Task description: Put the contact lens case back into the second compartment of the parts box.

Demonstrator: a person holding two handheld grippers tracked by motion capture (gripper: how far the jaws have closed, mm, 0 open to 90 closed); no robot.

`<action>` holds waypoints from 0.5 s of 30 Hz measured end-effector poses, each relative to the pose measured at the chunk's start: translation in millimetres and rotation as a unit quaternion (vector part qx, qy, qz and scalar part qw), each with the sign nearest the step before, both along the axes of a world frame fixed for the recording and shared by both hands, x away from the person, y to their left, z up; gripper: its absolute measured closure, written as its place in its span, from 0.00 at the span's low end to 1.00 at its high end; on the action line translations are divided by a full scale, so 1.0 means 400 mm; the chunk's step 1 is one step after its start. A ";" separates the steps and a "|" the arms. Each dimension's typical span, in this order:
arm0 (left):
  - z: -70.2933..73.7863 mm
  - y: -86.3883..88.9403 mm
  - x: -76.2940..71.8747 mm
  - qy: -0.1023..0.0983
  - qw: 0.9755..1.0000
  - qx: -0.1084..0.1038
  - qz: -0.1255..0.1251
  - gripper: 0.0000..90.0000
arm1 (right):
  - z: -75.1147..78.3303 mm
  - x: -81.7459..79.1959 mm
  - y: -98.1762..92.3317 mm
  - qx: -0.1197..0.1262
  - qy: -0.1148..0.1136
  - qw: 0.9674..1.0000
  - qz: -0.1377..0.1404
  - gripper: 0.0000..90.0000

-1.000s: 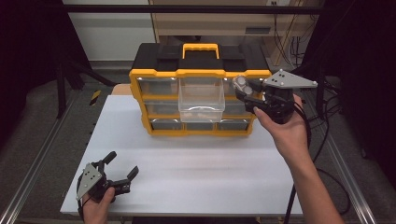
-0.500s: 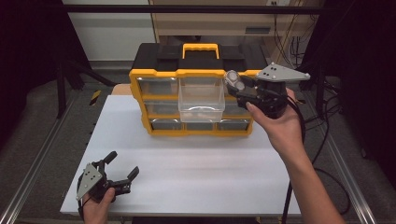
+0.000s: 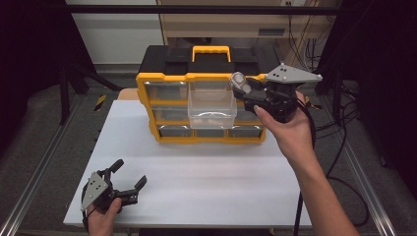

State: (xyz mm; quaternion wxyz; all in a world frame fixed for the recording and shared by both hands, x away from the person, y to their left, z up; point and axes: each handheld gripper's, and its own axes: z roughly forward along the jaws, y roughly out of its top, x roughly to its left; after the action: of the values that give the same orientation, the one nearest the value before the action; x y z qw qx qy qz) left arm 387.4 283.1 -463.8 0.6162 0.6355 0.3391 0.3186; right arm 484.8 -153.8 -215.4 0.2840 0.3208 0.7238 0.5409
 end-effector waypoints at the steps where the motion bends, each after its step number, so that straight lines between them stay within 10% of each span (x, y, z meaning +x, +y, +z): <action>1: 0.000 0.000 0.000 0.000 1.000 0.000 0.000 0.00 | 0.000 -0.001 0.003 -0.002 -0.002 1.000 0.001 0.54; 15: -0.001 0.001 0.005 0.000 1.000 0.004 0.005 0.00 | -0.007 0.000 0.042 -0.013 -0.002 1.000 0.007 0.54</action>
State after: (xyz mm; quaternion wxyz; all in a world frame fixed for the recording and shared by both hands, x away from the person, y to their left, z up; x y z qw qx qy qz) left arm 389.2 283.5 -464.2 0.6120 0.6366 0.3407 0.3227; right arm 484.8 -137.1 -218.3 0.2863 0.3110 0.7325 0.5336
